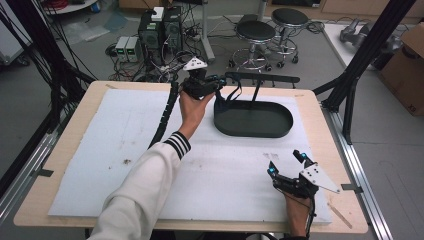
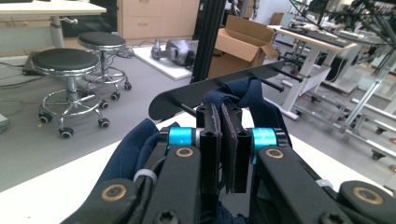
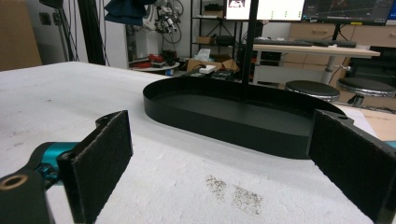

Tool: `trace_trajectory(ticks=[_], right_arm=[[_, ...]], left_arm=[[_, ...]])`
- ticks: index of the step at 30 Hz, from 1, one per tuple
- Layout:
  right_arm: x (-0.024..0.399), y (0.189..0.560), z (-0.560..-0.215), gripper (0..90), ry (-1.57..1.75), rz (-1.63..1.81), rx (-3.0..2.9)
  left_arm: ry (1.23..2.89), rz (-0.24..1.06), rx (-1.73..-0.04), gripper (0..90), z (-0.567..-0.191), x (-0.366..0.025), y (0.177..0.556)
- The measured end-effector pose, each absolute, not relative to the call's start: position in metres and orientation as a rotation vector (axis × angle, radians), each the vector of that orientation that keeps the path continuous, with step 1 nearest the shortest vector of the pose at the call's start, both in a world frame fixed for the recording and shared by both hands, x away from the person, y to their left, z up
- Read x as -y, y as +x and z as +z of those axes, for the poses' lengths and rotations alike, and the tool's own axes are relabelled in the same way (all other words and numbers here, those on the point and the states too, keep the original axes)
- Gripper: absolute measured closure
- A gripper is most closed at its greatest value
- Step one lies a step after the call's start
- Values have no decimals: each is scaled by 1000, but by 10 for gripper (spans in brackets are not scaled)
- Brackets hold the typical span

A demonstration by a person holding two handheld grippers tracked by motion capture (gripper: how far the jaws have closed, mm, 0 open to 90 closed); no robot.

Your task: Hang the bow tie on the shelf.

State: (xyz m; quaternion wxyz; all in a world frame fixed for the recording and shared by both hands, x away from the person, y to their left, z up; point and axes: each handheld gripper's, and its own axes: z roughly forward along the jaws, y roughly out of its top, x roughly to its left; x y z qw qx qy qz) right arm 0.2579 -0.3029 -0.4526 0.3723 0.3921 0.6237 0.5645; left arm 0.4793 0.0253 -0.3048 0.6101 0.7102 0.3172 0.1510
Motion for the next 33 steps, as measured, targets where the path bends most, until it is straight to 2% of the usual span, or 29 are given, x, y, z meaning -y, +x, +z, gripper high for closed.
trace_trajectory(ticks=[7,33], right_arm=[[303,258,-453,59,1014,1452,-1598],[303,258,-453,59,1003,1455,-1590]], left_arm=[[1653,382,-708,858,-301,-12,484],[1709,440,-777,858,-317,-8,495]])
